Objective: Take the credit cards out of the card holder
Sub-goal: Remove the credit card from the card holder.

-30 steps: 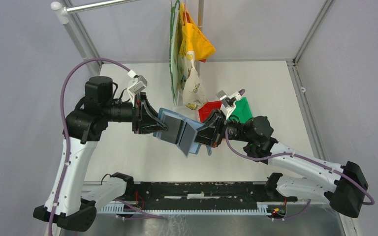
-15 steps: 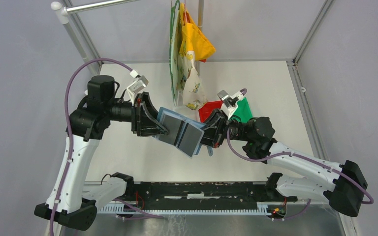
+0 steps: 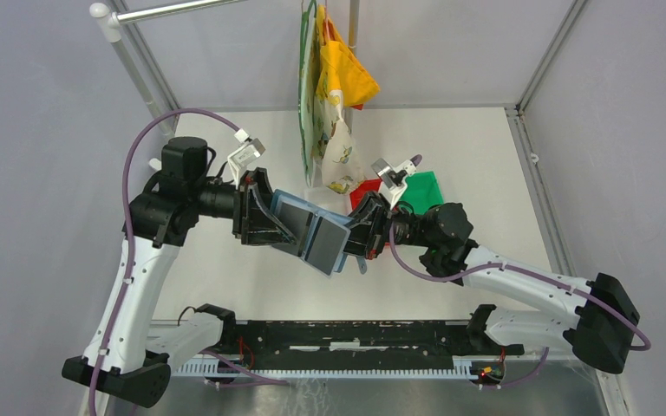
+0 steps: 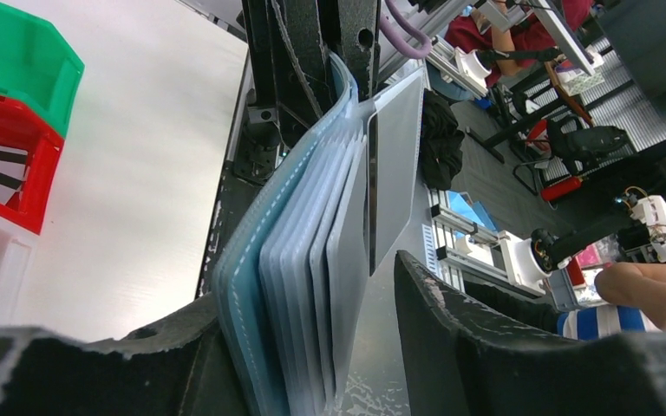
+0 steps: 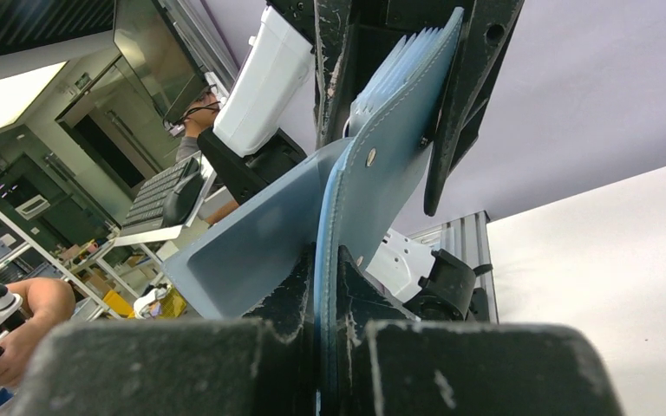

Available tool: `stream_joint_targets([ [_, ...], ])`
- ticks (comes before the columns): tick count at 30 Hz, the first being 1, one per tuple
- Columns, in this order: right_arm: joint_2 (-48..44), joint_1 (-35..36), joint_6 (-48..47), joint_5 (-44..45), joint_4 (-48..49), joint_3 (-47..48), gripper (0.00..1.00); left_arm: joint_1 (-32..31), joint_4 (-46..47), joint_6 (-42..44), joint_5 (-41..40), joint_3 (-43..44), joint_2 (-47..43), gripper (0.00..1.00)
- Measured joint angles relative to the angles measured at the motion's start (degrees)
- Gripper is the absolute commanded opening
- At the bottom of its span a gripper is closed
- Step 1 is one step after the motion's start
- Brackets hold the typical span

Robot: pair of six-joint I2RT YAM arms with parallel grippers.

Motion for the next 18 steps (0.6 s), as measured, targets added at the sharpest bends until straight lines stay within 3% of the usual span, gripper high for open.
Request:
stream_joint_targets([
  [5, 0.11, 0.15, -0.13, 0.00, -0.04, 0.02, 0.01, 0.00, 0.04, 0.00, -0.02, -0.02, 0.02, 0.28],
  [8, -0.68, 0.13, -1.70, 0.22, -2.29, 0.02, 0.07, 0.00, 0.02, 0.02, -0.02, 0.00, 0.09, 0.18],
  [9, -1.33, 0.13, -2.69, 0.50, -3.78, 0.04, 0.13, -0.02, 0.02, 0.07, -0.13, 0.04, 0.11, 0.15],
  [12, -3.63, -0.02, -6.19, 0.98, -9.62, 0.87, 0.53, -0.24, -0.22, 0.07, -0.52, 0.13, 0.37, 0.10],
  [13, -4.72, -0.33, -7.61, 0.98, -12.00, 1.51, 0.61, -0.26, -0.37, 0.07, -0.81, 0.13, 0.42, 0.10],
  [15, -7.43, -1.22, -11.02, 1.36, -17.40, 3.37, 0.73, -0.17, -0.72, 0.09, -1.62, 0.24, 0.48, 0.10],
  [18, -10.91, -3.06, -15.58, 2.23, -25.09, 7.32, 0.80, -0.11, -1.03, 0.33, -2.21, 0.72, 0.59, 0.10],
])
